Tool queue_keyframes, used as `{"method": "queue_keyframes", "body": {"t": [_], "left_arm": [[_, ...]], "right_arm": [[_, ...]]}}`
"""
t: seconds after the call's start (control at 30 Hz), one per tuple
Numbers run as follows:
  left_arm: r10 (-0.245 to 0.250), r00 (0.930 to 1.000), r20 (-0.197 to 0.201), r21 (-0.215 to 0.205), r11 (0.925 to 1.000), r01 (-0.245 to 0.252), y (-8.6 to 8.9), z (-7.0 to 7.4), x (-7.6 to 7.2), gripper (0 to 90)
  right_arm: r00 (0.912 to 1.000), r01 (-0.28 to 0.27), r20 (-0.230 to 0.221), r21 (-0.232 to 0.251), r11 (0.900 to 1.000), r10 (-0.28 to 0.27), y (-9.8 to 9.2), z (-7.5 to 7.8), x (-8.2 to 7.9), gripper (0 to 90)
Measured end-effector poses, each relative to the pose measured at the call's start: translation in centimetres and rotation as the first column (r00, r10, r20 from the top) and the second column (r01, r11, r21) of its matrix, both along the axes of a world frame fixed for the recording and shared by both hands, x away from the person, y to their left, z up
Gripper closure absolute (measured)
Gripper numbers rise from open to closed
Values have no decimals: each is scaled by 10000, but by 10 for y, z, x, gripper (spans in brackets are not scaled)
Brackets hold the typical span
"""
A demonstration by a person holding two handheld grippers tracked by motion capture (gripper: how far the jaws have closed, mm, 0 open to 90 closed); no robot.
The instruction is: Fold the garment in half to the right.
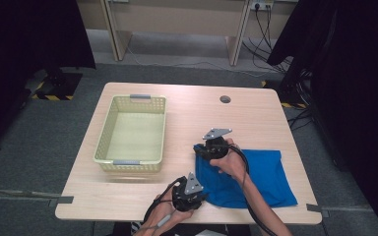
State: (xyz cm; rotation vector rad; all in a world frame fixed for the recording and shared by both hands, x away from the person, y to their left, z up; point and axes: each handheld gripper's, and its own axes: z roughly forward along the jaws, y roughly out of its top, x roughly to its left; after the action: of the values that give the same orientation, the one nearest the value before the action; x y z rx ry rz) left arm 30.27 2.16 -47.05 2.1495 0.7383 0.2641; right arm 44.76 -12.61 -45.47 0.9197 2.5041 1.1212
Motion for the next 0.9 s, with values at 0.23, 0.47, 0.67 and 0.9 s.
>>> {"method": "queue_keyframes", "body": {"t": [0.23,0.47,0.67,0.9], "left_arm": [[-149,9990,420,59,9999,147,3,26,-3,762],[-408,9947,945,399,9985,372,-8,52,0,766],[-792,9913,1055,443,9962,748,-24,65,4,767],[-1201,9852,1224,671,9914,1125,-47,80,9,769]], "right_arm": [[9990,-38,456,696,9976,6,-7,25,-5,775],[9965,158,798,1313,9912,-265,-25,45,-8,788],[9929,497,976,1753,9833,-676,-48,57,-9,791],[9869,999,1048,2028,9741,-1230,-82,63,-12,793]]}}
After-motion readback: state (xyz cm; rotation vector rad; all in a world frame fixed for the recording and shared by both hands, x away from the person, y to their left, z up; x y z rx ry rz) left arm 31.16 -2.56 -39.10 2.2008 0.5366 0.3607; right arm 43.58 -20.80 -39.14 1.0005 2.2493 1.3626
